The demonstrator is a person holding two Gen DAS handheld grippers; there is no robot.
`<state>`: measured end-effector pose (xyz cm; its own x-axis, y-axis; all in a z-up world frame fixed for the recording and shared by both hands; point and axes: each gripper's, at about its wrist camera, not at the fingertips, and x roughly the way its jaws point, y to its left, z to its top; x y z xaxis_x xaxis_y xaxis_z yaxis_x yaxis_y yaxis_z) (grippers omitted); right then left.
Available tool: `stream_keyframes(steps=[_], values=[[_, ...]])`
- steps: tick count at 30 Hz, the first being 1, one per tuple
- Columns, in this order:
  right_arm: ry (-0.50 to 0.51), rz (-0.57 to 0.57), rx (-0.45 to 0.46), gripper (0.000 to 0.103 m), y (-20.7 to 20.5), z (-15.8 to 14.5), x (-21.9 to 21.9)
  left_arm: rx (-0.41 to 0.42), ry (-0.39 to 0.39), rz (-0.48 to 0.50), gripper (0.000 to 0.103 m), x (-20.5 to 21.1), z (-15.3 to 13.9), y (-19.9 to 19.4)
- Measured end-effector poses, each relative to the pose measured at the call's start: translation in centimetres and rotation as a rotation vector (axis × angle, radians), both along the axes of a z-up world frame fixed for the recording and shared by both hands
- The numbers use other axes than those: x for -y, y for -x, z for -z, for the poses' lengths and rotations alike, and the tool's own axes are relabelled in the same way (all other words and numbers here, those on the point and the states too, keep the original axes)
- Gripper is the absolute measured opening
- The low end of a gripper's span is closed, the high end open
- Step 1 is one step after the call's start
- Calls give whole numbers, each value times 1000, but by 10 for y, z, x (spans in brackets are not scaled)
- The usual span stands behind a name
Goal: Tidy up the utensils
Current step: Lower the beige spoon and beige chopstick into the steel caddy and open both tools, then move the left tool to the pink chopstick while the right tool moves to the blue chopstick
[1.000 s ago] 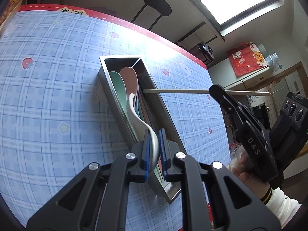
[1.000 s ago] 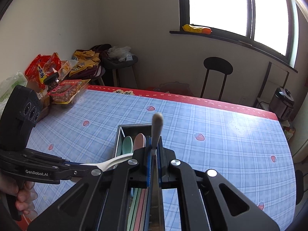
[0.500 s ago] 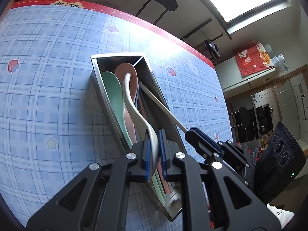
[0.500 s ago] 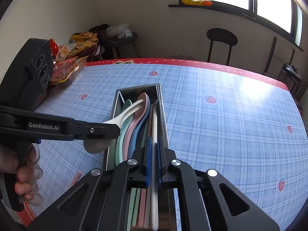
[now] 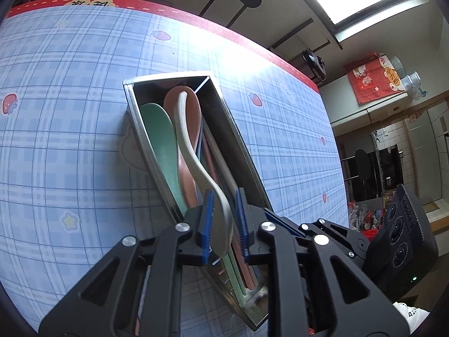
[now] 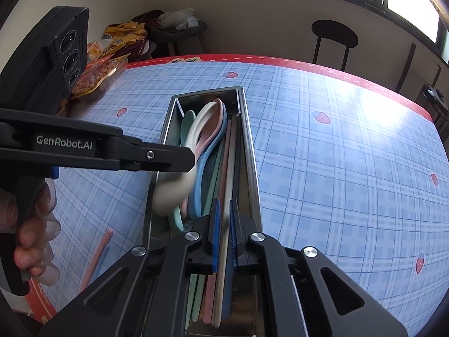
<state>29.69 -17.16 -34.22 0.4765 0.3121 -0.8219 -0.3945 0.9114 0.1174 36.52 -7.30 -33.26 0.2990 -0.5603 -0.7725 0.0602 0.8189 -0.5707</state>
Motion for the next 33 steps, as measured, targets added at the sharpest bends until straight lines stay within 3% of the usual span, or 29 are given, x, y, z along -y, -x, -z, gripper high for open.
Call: stream_keyframes(steps=[3,5,6,11,16,17,19,22,24,33], values=[[6,1,-8,18,3,-2,0,16,-8,-1,29,0,-6,-3],[-8,11,-3,39,6,-7,2,35,-15,-2,34,-1,-12,-2],[-13,17,3,43,9,-10,4,45,-20,-4,36,-2,-16,-1],[-15,40,39,71,26,-28,11,102,-43,-21,57,-18,-36,9],[-16,47,63,88,44,-41,15,143,-80,-26,63,-34,-54,25],[-19,49,67,92,48,-44,15,152,-86,-25,70,-40,-56,31],[-28,54,72,97,55,-48,17,177,-96,-27,87,-47,-62,43],[-35,63,71,97,65,-52,17,198,-122,-13,88,-58,-68,60],[-25,67,73,97,73,-53,17,214,-152,-9,97,-62,-72,73],[-18,84,64,97,110,-51,8,204,-234,-38,97,-89,-67,131]])
